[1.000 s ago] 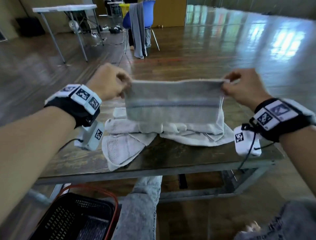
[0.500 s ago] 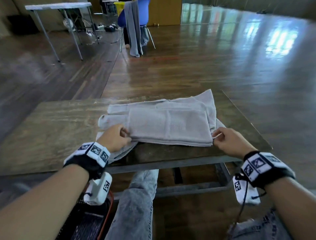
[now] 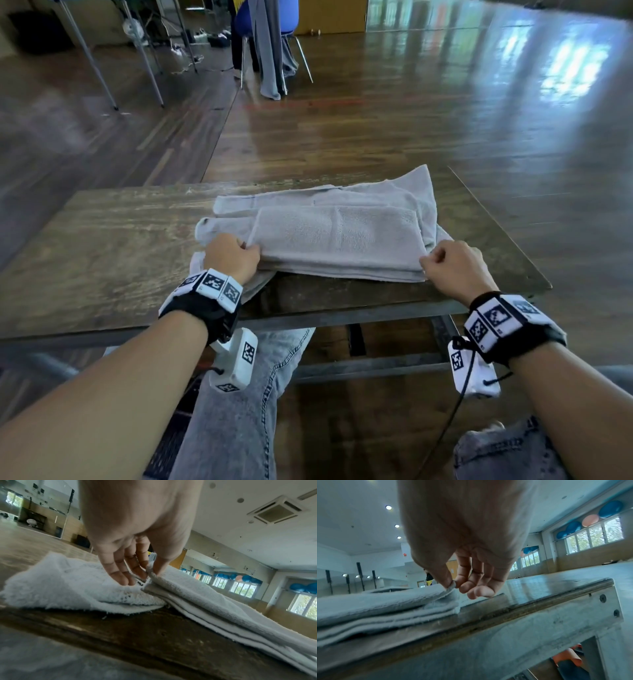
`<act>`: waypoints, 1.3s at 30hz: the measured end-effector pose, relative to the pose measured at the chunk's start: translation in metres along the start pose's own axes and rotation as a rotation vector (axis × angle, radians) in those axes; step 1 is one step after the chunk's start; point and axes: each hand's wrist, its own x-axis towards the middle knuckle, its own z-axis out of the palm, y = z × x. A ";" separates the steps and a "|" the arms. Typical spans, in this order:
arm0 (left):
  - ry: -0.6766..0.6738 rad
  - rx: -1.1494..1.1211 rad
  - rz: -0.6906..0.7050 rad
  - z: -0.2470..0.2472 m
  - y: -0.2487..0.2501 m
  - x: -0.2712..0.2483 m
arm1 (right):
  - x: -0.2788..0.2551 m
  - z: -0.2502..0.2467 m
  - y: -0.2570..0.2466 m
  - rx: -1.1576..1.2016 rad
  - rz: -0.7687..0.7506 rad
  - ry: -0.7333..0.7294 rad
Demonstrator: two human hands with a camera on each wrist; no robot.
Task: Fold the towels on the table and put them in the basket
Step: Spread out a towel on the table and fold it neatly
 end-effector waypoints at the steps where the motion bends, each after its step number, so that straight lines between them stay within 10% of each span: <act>1: 0.030 -0.027 0.000 -0.001 0.000 0.001 | 0.000 -0.005 -0.002 0.034 0.013 0.022; 11: 0.125 0.000 0.040 0.007 -0.002 -0.003 | -0.004 0.001 -0.010 -0.247 0.020 0.035; 19: 0.170 0.102 0.824 0.048 0.042 0.009 | 0.006 0.037 -0.058 -0.116 -0.465 -0.094; 24: -0.092 0.387 0.680 0.082 0.045 0.029 | 0.018 0.067 -0.076 -0.108 -0.485 -0.191; 39: -0.074 0.474 0.682 0.101 0.020 0.023 | 0.038 0.107 -0.072 -0.347 -0.469 -0.360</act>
